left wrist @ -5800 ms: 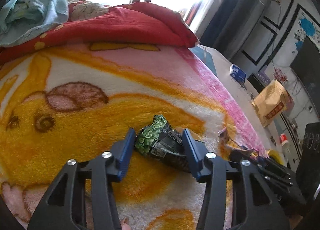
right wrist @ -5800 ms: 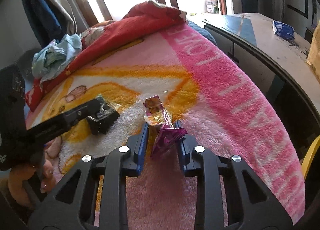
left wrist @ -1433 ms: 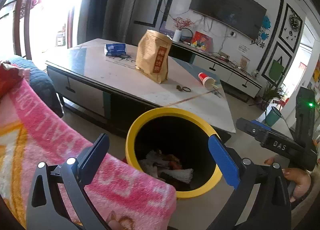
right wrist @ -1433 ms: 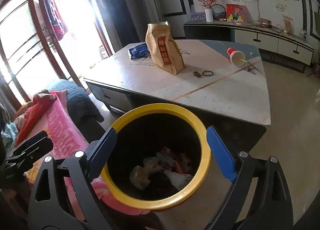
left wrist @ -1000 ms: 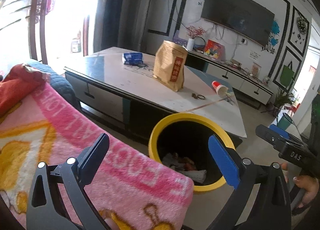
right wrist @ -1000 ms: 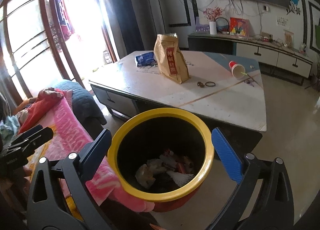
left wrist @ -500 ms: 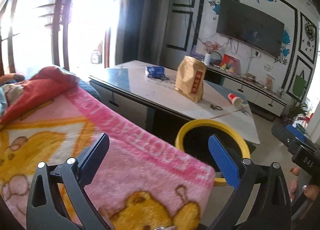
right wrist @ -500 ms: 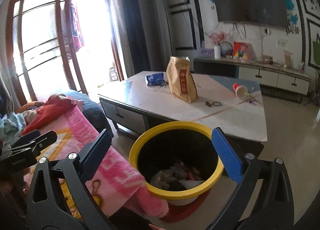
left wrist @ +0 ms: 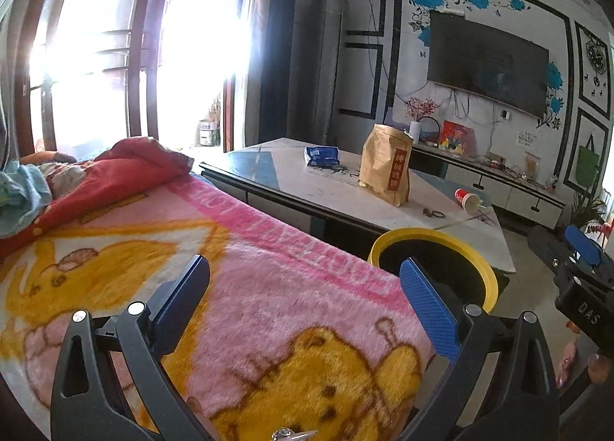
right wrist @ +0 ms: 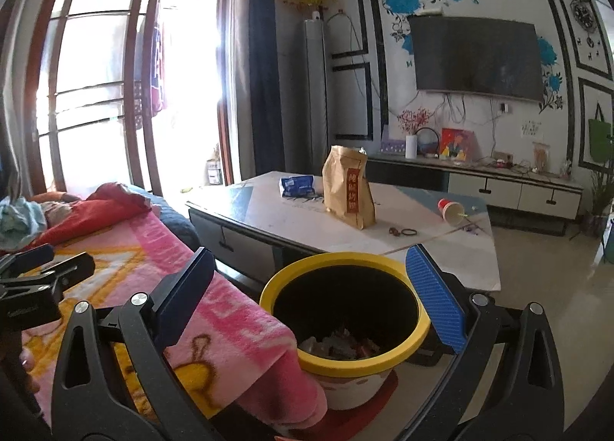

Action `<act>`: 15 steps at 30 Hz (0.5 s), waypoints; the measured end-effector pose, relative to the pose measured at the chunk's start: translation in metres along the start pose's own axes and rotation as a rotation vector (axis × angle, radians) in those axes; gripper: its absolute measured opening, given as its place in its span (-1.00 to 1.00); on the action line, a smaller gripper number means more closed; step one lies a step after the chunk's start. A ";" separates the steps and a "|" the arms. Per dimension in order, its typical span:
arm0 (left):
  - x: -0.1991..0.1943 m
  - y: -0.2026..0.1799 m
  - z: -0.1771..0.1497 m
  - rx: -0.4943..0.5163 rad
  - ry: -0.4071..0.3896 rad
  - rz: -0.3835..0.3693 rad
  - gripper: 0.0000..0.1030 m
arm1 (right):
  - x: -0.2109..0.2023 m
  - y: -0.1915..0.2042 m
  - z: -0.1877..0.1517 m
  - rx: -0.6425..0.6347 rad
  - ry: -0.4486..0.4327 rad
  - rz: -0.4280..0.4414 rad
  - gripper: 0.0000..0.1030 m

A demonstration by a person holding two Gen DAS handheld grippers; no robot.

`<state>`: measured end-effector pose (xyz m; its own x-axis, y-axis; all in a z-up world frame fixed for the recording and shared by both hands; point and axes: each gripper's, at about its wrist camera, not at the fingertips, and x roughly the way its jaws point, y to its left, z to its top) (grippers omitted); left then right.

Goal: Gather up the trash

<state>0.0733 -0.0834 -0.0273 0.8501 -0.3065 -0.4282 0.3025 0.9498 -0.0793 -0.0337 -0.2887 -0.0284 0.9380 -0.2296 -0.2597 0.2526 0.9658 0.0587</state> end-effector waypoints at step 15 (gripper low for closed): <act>-0.014 0.011 -0.016 -0.032 -0.028 0.023 0.87 | 0.002 0.013 -0.017 -0.021 -0.023 0.019 0.79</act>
<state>0.0578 -0.0673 -0.0368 0.8685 -0.2858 -0.4049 0.2692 0.9580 -0.0988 -0.0322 -0.2744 -0.0443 0.9479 -0.2135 -0.2363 0.2296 0.9723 0.0427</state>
